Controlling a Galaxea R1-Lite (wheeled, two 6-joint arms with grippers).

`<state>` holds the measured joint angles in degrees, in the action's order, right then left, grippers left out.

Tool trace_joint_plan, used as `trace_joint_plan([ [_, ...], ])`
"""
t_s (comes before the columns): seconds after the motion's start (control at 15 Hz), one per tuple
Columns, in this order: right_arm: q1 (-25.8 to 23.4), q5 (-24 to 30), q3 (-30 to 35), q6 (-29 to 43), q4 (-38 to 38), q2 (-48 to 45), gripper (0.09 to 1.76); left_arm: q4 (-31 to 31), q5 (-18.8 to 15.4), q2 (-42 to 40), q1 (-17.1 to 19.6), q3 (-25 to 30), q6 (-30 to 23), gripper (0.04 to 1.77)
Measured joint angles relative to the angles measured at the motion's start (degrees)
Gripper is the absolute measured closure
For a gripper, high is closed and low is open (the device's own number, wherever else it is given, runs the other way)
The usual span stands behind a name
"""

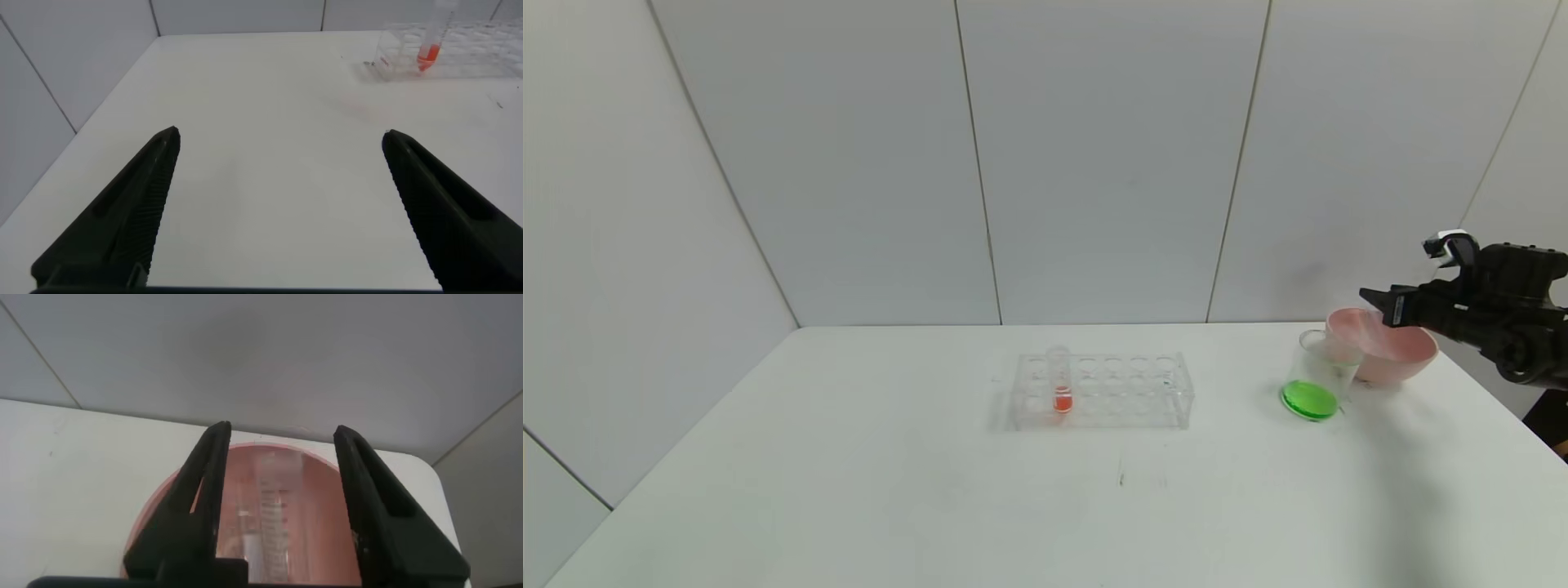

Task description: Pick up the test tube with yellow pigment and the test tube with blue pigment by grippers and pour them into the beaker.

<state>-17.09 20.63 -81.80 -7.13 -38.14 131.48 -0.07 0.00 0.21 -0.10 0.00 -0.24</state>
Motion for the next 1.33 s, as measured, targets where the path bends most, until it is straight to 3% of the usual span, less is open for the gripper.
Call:
trace_joint_plan([
  [0.27, 1.61, -0.46, -0.95, 0.24, 0.57, -0.39, 0.58, 0.0, 0.0, 0.0, 0.0, 0.0, 0.0, 0.05],
  [0.47, 5.68, -2.05, -0.39, 0.68, 1.01, -2.93, 0.44, 0.02, 0.0, 0.0, 0.0, 0.0, 0.02, 0.05],
  [0.73, 11.08, -2.32, 5.92, 1.99, 0.1, -10.36, 0.32, 0.0, 0.0, 0.0, 0.0, 0.0, 0.0, 0.05],
  [0.93, 13.19, -2.18, 14.65, 4.12, -2.3, -19.79, 0.26, 0.0, 0.0, 0.0, 0.0, 0.0, 0.0, 0.05],
  [1.33, 12.06, -2.38, 43.17, 5.68, -18.51, -44.92, 0.2, 0.05, 0.0, 0.0, 0.0, 0.0, 0.0, 0.05],
])
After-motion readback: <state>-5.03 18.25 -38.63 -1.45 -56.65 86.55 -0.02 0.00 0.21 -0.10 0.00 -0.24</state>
